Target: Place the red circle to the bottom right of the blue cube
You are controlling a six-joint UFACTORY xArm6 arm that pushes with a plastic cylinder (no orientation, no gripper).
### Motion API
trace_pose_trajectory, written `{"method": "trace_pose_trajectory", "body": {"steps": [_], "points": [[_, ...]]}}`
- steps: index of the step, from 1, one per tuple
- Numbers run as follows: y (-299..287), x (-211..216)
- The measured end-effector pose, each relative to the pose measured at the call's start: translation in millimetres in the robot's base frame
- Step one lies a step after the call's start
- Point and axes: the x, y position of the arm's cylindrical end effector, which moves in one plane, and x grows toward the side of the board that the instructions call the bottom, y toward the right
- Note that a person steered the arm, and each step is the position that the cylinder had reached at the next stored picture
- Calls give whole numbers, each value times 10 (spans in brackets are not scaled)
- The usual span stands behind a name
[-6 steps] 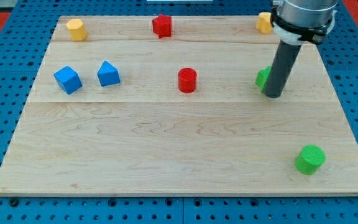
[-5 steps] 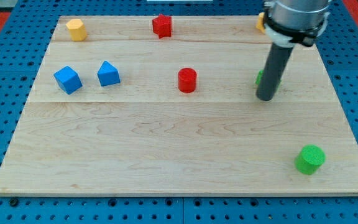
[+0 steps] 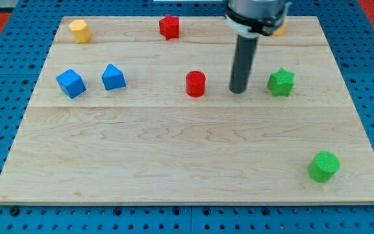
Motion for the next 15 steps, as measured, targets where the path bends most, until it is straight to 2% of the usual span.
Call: {"method": "trace_pose_trajectory", "body": {"steps": [1, 2, 4, 6, 7, 9, 11, 15], "points": [[-409, -124], [-942, 323], [-2040, 586], [-2604, 863], [-2415, 831], [-2384, 498], [-2109, 238], [-1624, 264]]}}
